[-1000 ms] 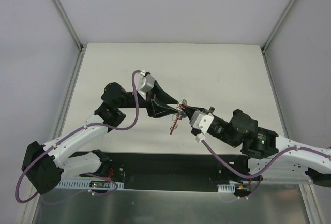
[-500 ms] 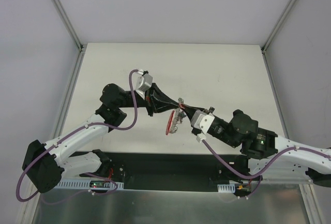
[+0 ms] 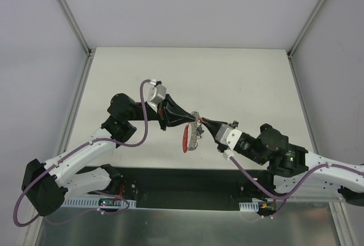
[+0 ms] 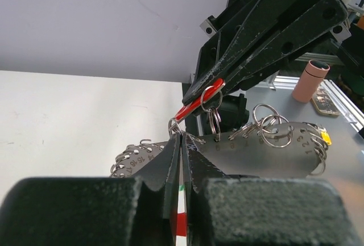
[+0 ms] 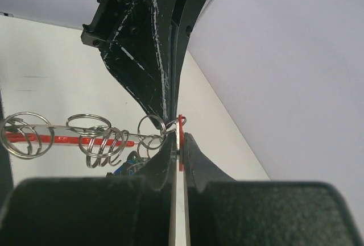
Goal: Remove the keys from the keyring
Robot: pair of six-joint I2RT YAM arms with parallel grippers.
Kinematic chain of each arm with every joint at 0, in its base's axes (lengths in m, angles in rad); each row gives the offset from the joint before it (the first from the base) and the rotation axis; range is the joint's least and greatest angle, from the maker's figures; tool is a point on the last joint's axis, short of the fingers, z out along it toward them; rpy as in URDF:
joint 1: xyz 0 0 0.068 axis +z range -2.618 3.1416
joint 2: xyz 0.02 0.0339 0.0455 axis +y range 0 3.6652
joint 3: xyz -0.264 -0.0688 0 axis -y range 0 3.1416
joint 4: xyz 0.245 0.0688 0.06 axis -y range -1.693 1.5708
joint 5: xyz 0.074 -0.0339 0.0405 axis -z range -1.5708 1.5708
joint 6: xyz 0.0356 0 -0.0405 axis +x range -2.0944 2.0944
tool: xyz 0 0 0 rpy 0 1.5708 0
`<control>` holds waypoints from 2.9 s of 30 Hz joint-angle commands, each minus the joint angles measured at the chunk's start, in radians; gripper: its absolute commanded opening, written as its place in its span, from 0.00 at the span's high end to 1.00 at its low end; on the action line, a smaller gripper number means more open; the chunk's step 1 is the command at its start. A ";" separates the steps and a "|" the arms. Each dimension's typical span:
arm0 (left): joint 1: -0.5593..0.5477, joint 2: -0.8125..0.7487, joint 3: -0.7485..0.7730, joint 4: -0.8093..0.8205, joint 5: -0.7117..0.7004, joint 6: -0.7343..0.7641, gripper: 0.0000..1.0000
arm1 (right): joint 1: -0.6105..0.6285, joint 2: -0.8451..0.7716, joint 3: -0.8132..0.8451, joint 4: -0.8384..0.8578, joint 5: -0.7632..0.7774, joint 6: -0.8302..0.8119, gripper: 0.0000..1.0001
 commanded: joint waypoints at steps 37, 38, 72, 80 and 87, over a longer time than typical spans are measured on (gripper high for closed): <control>-0.039 0.045 0.065 0.112 0.112 0.006 0.67 | -0.006 -0.050 0.019 0.087 -0.020 0.011 0.99; -0.039 0.052 0.068 0.113 0.111 0.005 0.67 | -0.006 -0.050 0.019 0.089 -0.019 0.013 0.99; -0.040 0.020 0.131 -0.109 0.040 0.121 1.00 | -0.007 -0.005 0.049 -0.067 0.082 -0.047 0.99; -0.040 0.009 0.197 -0.321 0.014 0.215 1.00 | -0.007 0.072 0.117 -0.114 0.070 -0.087 0.99; -0.040 0.017 0.220 -0.407 0.000 0.266 1.00 | -0.006 0.116 0.154 -0.135 0.069 -0.105 0.99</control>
